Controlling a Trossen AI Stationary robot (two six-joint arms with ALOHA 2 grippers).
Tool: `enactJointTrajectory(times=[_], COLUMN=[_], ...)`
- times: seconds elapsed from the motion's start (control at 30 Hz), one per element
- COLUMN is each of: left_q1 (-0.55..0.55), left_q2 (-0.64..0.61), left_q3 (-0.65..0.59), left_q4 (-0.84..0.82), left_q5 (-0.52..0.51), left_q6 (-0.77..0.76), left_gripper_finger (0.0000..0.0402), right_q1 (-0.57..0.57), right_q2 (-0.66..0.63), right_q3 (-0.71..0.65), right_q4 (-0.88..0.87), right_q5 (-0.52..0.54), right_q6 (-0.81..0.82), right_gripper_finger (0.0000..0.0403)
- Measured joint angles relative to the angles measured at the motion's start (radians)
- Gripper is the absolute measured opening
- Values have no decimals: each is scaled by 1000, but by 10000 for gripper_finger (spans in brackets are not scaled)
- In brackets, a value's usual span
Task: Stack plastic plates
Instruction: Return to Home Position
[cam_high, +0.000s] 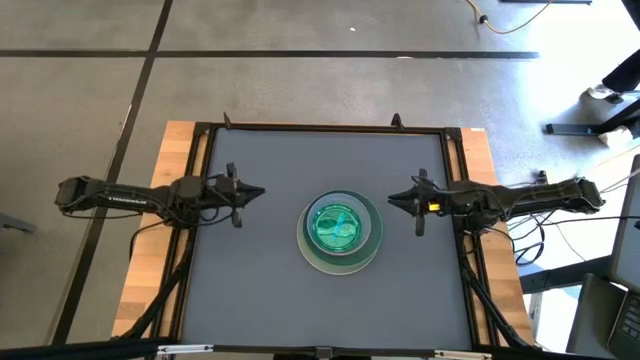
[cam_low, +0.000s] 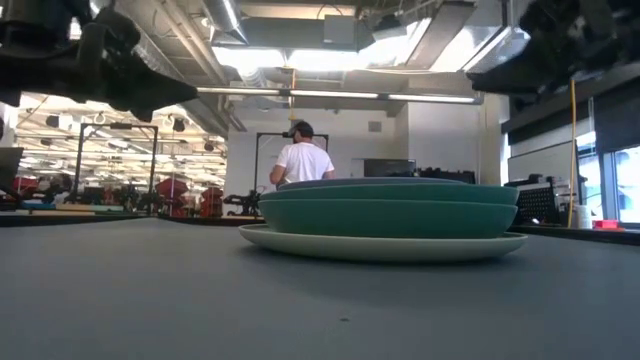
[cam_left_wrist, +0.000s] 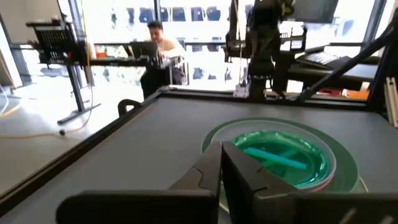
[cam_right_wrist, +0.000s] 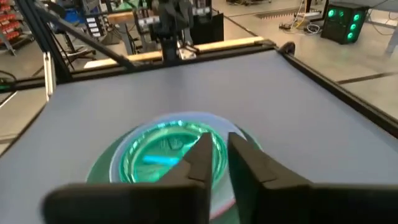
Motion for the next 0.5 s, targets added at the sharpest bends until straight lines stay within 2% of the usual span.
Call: enactJointTrajectory(times=[0.1,0.4,0.5], left_q1=[0,0,0], left_q2=[-62,-189,-218], left_q3=[-30,-57,-57], left_q4=[-5,-106,-108], left_q5=[0,0,-1], left_q6=[19,24,30], left_gripper_finger=[4,3,3], right_q1=[0,0,-1], right_q2=[-71,-306,-375], right_q3=[-52,-179,-218], right_q4=[2,2,4], right_q5=[3,16,-47], right_q6=[1,6,-32], right_gripper_finger=[7,16,4])
